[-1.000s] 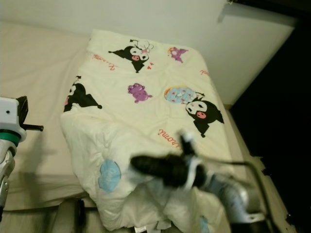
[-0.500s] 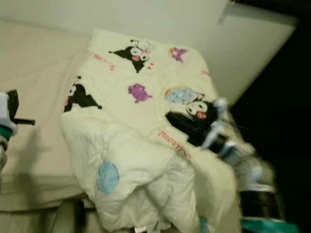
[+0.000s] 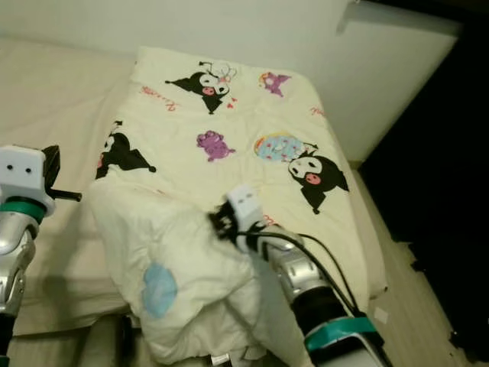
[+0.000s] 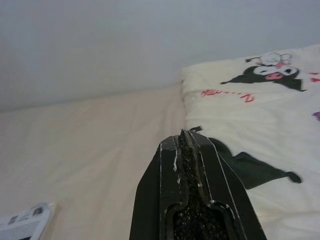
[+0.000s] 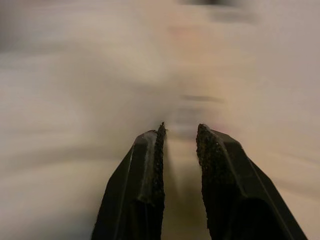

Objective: Clean up the room

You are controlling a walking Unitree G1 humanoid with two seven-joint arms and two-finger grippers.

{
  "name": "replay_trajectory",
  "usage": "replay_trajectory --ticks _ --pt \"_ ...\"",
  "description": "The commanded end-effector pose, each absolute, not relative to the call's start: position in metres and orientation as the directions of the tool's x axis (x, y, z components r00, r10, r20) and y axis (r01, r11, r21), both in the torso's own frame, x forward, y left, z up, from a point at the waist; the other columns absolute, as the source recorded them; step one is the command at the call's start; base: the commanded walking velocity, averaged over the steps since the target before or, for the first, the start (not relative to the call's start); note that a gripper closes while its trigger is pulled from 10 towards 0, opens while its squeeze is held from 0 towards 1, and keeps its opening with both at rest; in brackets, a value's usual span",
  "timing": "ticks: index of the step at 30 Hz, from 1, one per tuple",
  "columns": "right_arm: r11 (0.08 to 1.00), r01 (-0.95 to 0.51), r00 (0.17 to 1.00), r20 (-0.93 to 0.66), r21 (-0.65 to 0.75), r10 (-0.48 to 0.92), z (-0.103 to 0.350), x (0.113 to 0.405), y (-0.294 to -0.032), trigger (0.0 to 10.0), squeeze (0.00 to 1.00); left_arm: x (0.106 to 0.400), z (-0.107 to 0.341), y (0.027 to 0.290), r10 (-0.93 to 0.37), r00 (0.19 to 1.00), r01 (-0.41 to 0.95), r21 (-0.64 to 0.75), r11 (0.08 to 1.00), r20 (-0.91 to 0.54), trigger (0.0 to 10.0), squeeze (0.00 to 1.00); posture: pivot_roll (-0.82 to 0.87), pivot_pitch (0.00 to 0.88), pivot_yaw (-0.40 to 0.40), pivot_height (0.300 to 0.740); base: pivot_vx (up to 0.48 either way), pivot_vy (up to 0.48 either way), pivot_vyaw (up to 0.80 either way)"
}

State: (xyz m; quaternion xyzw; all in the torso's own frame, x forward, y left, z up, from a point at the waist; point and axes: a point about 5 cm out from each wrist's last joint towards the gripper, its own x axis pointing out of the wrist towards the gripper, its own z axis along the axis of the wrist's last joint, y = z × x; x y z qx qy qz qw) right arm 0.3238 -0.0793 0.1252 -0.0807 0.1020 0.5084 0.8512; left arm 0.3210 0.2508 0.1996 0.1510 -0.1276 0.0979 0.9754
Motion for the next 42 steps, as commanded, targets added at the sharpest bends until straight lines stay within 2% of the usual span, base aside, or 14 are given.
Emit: replay_trajectory --ticks 1,4,7,9,12,13,17,18,19,22,25,31,39,42 --pt "0.269 -0.963 0.26 -0.23 0.009 0.938 0.135 0.307 -0.065 10.0 0.0 0.323 0.197 0.248 0.149 0.95 -0.224 0.267 0.937 0.273 10.0 0.0 0.21 0.002 -0.11 0.558 0.0 0.0 0.0" --pt "-0.077 -0.991 -0.077 0.003 0.107 0.997 0.184 0.271 -0.056 10.0 0.0 0.326 0.2 0.247 0.139 0.949 -0.217 0.27 0.938 0.282 10.0 0.0 0.21 0.002 -0.11 0.558 0.0 0.0 0.0" --pt "-0.175 -0.975 -0.149 0.179 0.137 0.972 0.217 0.264 -0.056 10.0 0.0 0.327 0.202 0.247 0.135 0.949 -0.215 0.271 0.938 0.286 10.0 0.0 0.21 0.001 -0.112 0.558 0.0 0.0 0.0" --pt "-0.103 -0.986 -0.069 0.25 0.127 0.966 0.234 0.278 -0.06 10.0 0.0 0.328 0.205 0.247 0.13 0.948 -0.213 0.271 0.939 0.291 10.0 0.0 0.19 0.0 -0.11 0.558 0.0 0.0 0.0" --pt "0.166 -0.978 0.195 0.262 0.127 0.945 0.241 0.319 -0.076 10.0 0.0 0.328 0.208 0.245 0.124 0.945 -0.208 0.262 0.942 0.304 10.0 0.0 0.19 0.012 -0.116 0.558 0.0 0.0 0.0" --pt "0.166 -0.978 0.195 0.262 0.127 0.945 0.241 0.319 -0.076 10.0 0.0 0.328 0.208 0.245 0.124 0.945 -0.208 0.262 0.942 0.304 10.0 0.0 0.19 0.012 -0.116 0.558 0.0 0.0 0.0" --pt "0.442 -0.897 0.442 0.021 0.005 0.897 0.202 0.345 -0.091 10.0 0.0 0.328 0.205 0.243 0.119 0.948 -0.2 0.263 0.944 0.295 10.0 0.0 0.19 0.0 -0.115 0.558 0.0 0.0 0.0" --pt "0.581 -0.813 0.582 -0.112 -0.047 0.805 0.171 0.35 -0.103 10.0 0.0 0.33 0.195 0.236 0.088 0.963 -0.161 0.285 0.945 0.253 10.0 0.0 0.18 0.0 -0.114 0.558 0.0 0.0 0.0" --pt "0.581 -0.813 0.582 -0.112 -0.047 0.805 0.171 0.35 -0.103 10.0 0.0 0.33 0.195 0.236 0.088 0.963 -0.161 0.285 0.945 0.253 10.0 0.0 0.18 0.0 -0.114 0.558 0.0 0.0 0.0" --pt "0.812 -0.584 0.793 -0.221 -0.008 0.568 0.118 0.348 -0.123 10.0 0.0 0.329 0.162 0.212 0.002 0.99 -0.046 0.31 0.95 0.14 10.0 0.0 0.18 0.0 -0.11 0.558 0.0 0.0 0.0" --pt "0.863 -0.505 0.837 -0.235 0.018 0.494 0.108 0.346 -0.128 10.0 0.0 0.329 0.154 0.205 -0.021 0.993 -0.016 0.313 0.95 0.114 10.0 0.0 0.18 0.0 -0.099 0.558 0.0 0.0 0.0" --pt "0.948 -0.288 0.921 -0.231 0.135 0.312 0.072 0.331 -0.134 10.0 0.0 0.324 0.1 0.159 -0.266 0.954 0.298 0.387 0.872 -0.135 10.0 0.0 0.17 0.0 -0.084 0.558 0.0 0.0 0.0" --pt "0.948 -0.301 0.933 -0.173 0.107 0.316 0.073 0.332 -0.127 10.0 0.0 0.281 0.035 0.225 -0.075 0.82 0.413 0.496 0.764 -0.568 10.0 0.0 0.18 0.0 -0.093 0.558 0.0 0.0 0.0" --pt "0.95 -0.294 0.935 -0.173 0.108 0.309 0.073 0.333 -0.127 10.0 0.0 0.276 0.031 0.233 -0.046 0.802 0.416 0.5 0.759 -0.596 10.0 0.0 0.18 0.0 -0.093 0.558 0.0 0.0 0.0"
